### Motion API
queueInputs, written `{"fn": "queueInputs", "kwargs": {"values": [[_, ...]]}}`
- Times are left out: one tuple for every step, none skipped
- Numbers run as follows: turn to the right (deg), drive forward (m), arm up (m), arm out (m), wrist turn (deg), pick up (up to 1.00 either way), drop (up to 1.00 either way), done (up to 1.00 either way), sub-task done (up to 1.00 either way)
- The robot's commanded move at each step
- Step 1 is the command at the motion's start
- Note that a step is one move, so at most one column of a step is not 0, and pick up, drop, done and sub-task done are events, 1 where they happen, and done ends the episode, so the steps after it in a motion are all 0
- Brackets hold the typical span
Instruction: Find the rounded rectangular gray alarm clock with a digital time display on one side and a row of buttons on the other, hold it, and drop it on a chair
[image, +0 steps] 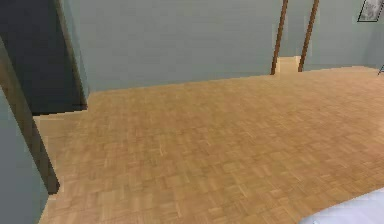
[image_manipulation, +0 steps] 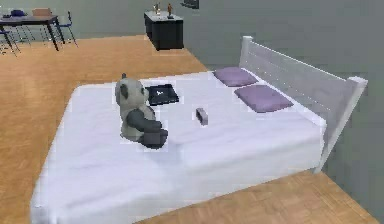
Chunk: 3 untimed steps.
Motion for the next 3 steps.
{"fn": "queueInputs", "kwargs": {"values": [[3.0,0.00,0.00,0.00,0.0,0.00,0.00,0.00,0.00],[45.0,0.00,0.00,0.00,0.0,0.00,0.00,0.00,0.00],[45.0,0.00,0.00,0.00,0.0,0.00,0.00,0.00,0.00]]}}
